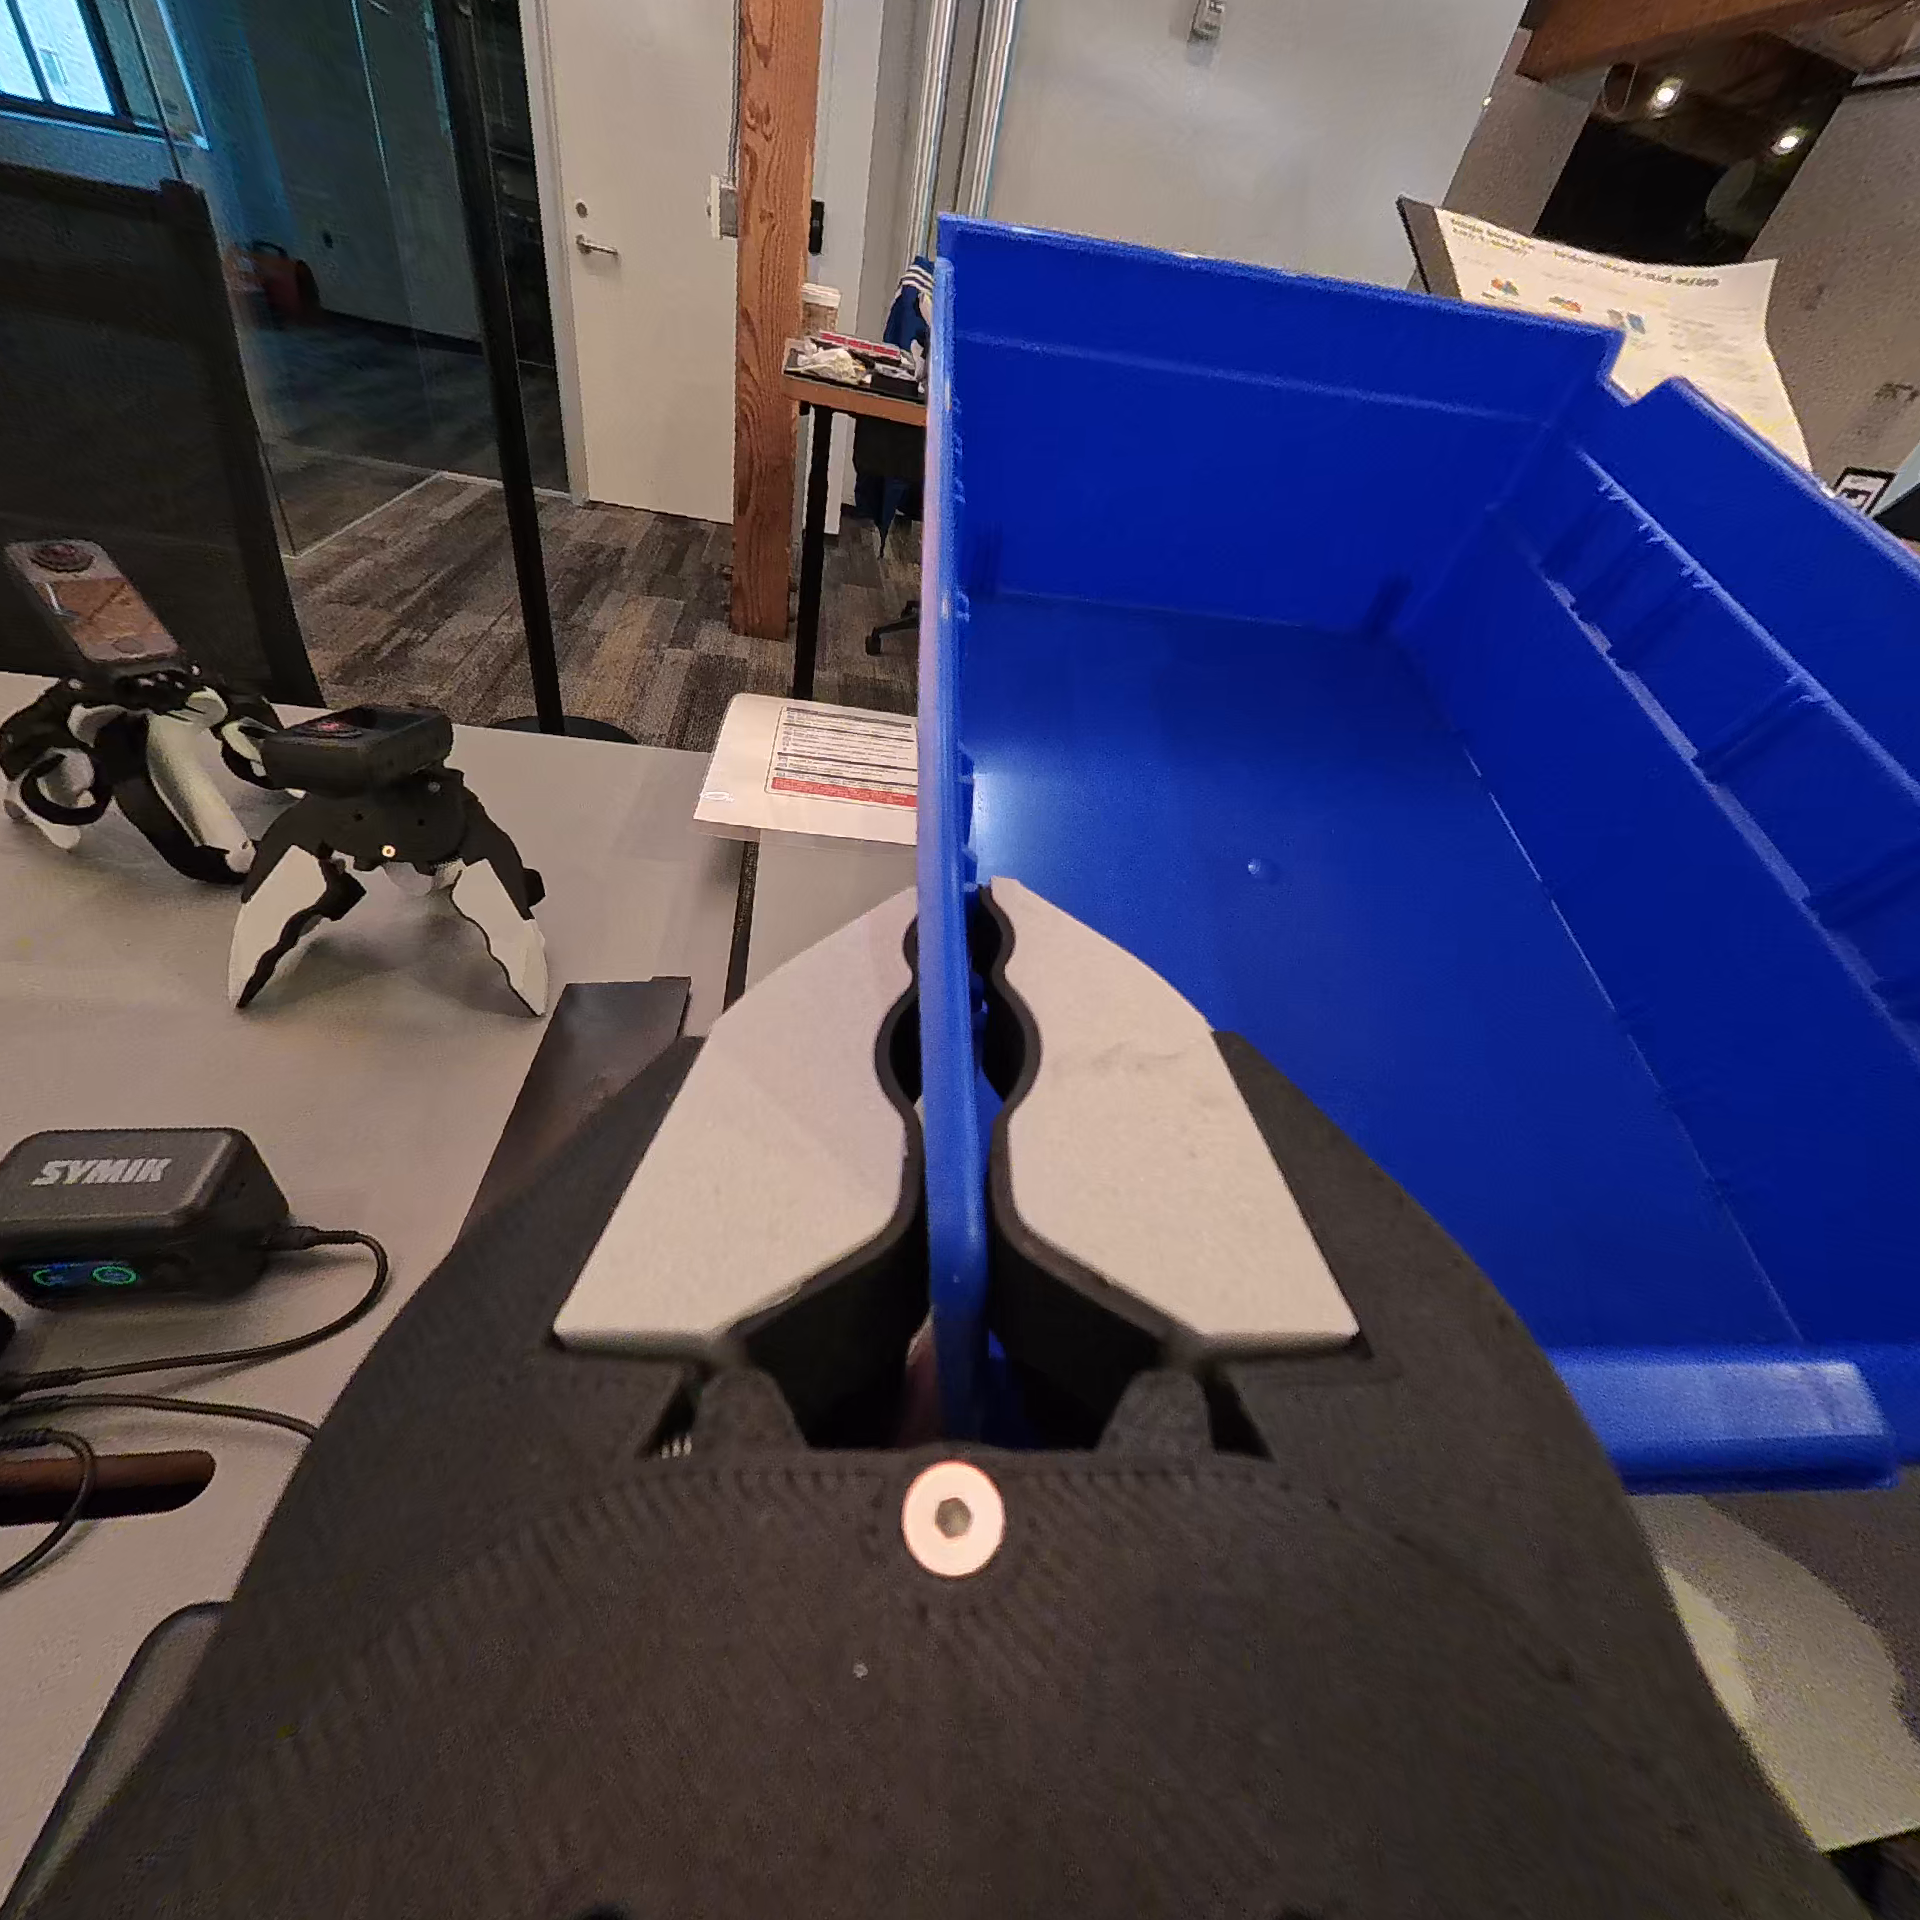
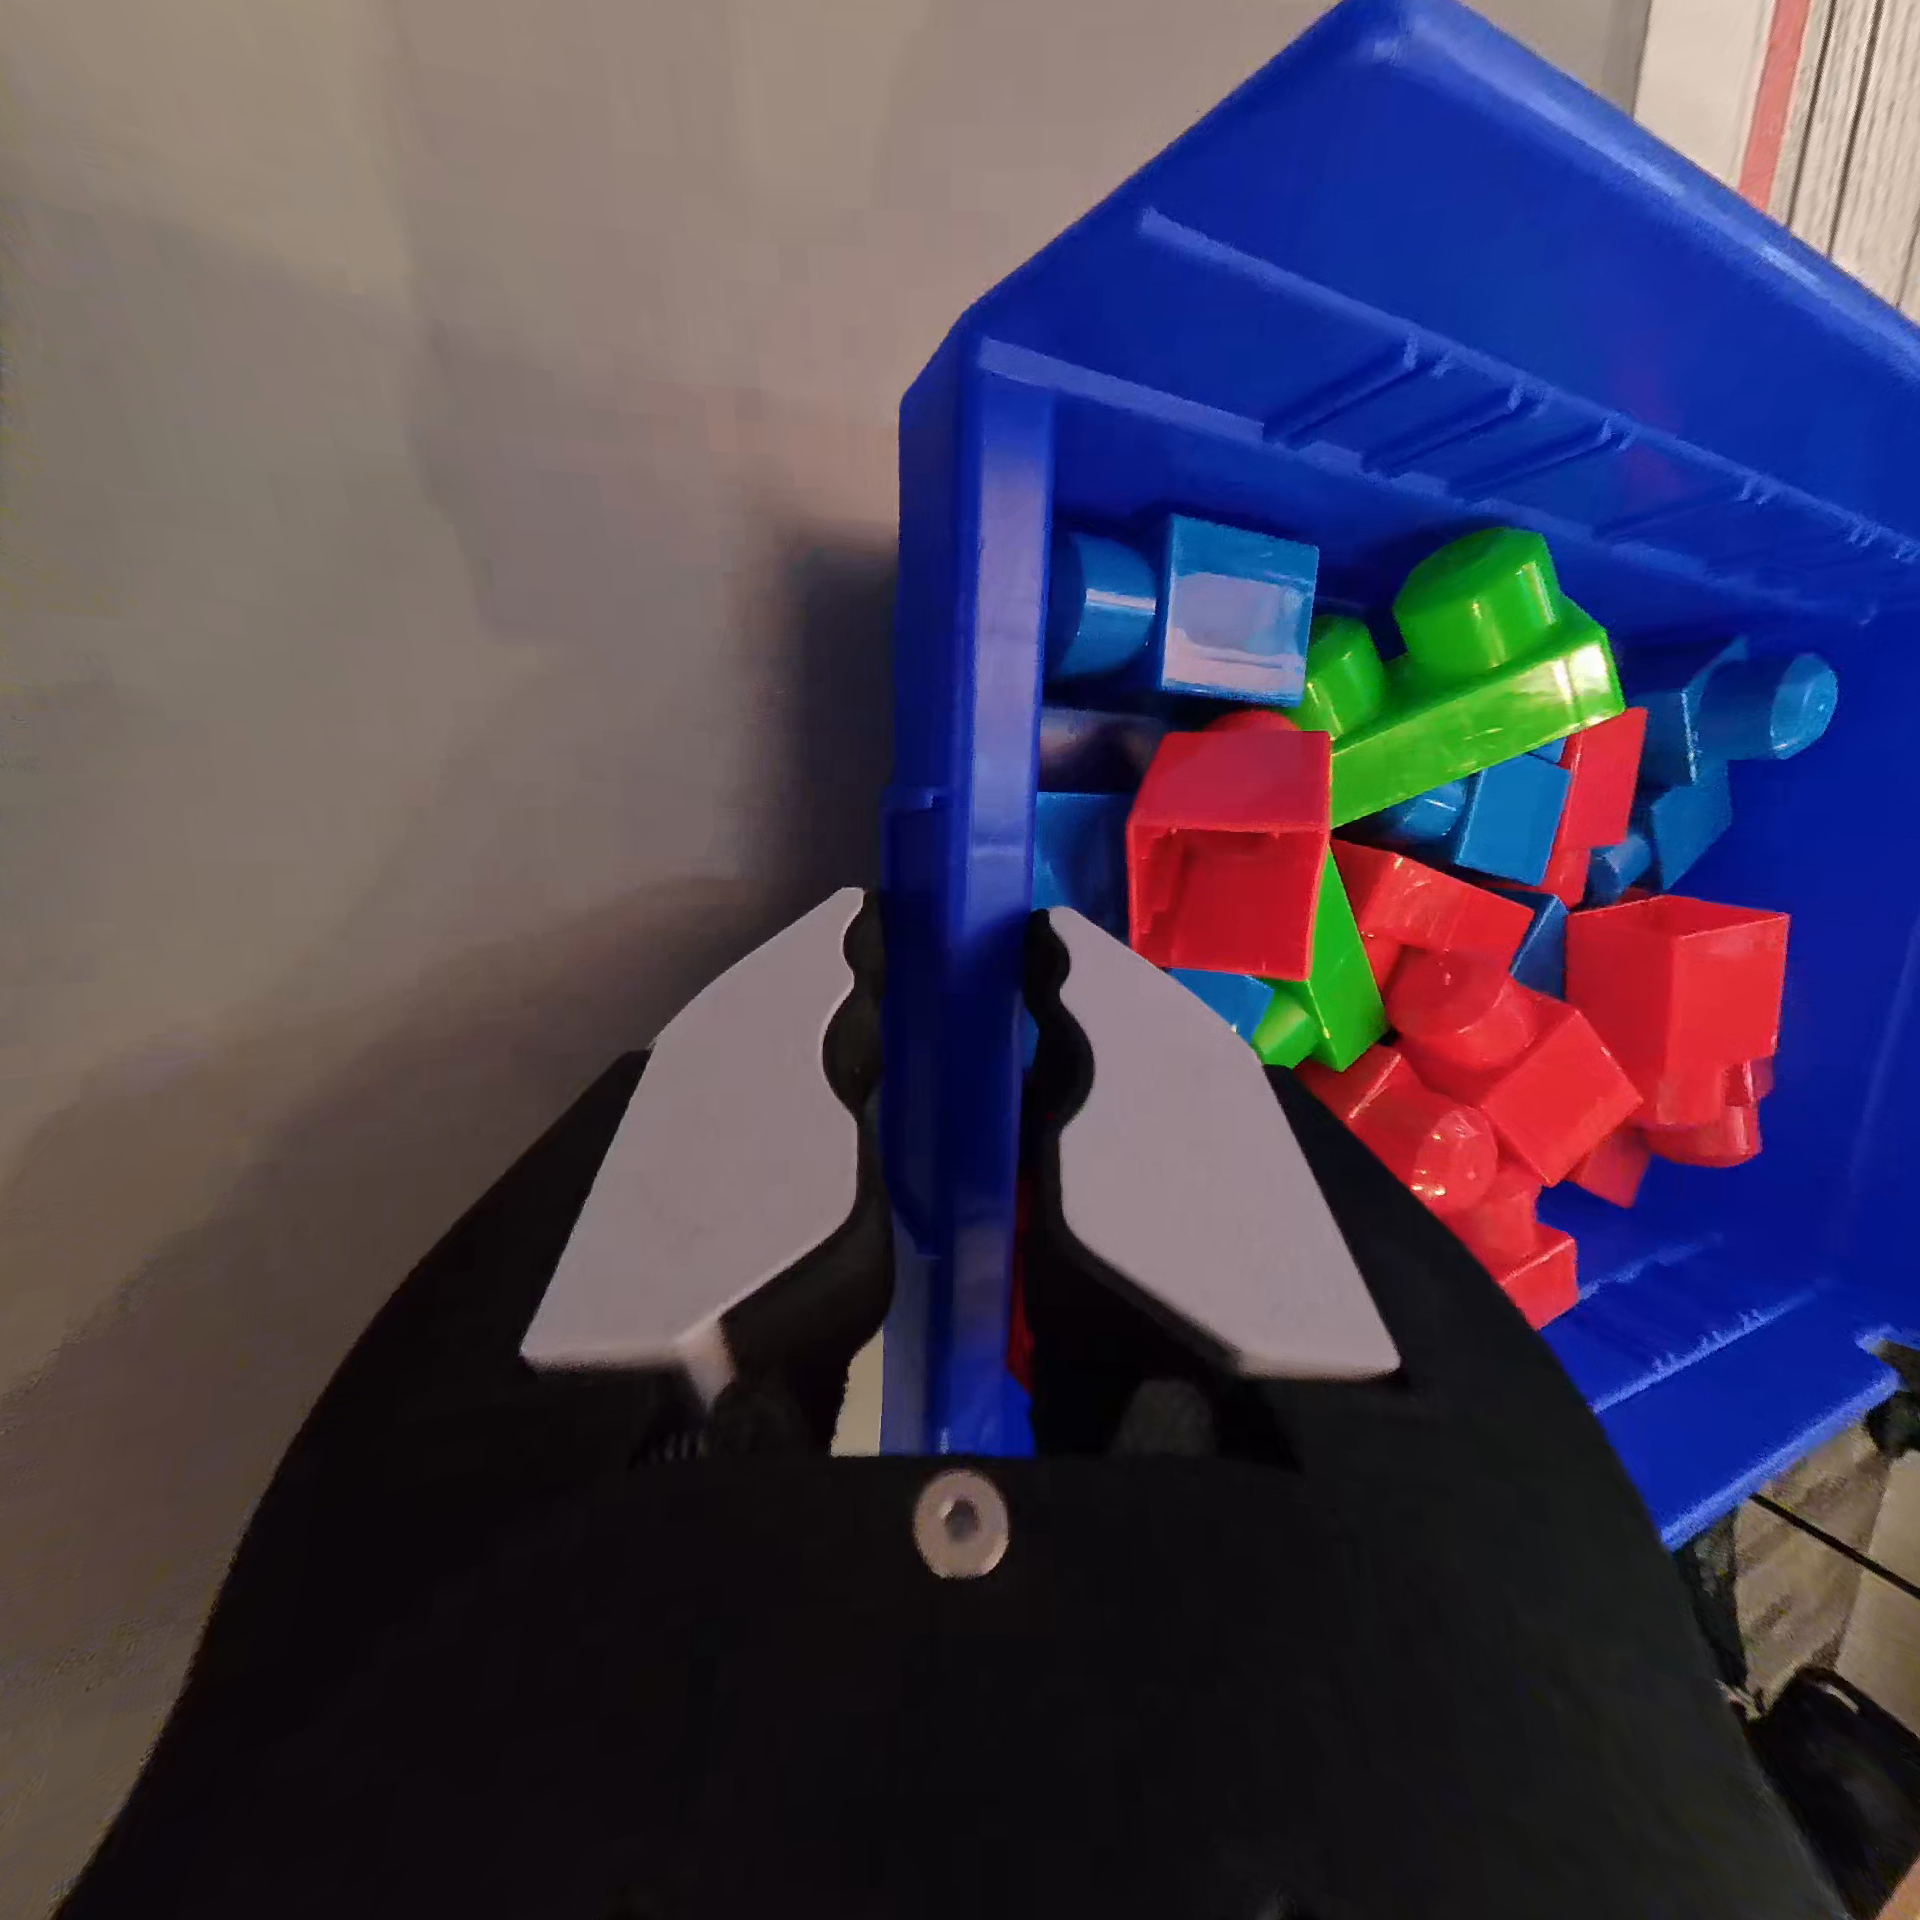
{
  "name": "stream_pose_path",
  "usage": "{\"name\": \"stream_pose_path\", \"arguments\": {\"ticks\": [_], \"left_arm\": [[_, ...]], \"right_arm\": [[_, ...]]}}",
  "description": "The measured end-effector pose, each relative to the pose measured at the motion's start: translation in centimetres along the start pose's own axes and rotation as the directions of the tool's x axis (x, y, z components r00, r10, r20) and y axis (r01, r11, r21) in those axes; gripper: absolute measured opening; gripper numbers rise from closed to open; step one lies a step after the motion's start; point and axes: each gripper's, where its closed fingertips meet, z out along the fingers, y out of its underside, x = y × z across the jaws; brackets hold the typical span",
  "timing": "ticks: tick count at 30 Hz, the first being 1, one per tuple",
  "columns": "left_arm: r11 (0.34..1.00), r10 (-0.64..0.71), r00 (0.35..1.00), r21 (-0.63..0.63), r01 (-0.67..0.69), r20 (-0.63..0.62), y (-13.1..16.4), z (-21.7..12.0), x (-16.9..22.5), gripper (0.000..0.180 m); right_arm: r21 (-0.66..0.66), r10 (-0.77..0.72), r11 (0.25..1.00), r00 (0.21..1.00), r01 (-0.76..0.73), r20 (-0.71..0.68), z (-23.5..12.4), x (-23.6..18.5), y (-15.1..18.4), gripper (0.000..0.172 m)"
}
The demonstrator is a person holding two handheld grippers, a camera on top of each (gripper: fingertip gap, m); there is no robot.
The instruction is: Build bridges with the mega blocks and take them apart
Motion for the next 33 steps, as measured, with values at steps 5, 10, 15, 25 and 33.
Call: {"name": "stream_pose_path", "arguments": {"ticks": [5,10,15,25,33], "left_arm": [[1.0,0.001,1.0,-0.006,-0.002,-0.014,0.3,0.5,0.4,0.004],[1.0,0.027,0.999,0.006,-0.027,-0.036,-0.1,1.1,2.2,0.004],[0.997,0.072,0.987,0.025,-0.069,-0.147,-1.8,1.7,7.7,0.004],[0.979,0.016,0.799,-0.154,-0.135,-0.601,5.4,13.4,31.9,0.005],[0.919,-0.103,0.684,-0.332,-0.212,-0.722,17.4,23.4,52.1,0.004]], "right_arm": [[0.006,-0.007,1.0,1.0,0.007,-0.004,0.8,1.3,-0.4,0.027],[0.116,0.032,0.993,0.998,-0.026,-0.05,-3.9,0.6,0.4,0.047],[0.283,0.215,0.931,0.973,-0.23,0.082,-14.3,-1.1,8.2,0.037],[0.335,0.757,0.625,0.652,-0.705,-0.039,-32.0,0.3,39.0,0.024],[0.406,0.936,0.326,0.351,-0.854,-0.013,-37.0,-3.9,53.0,0.023]]}}
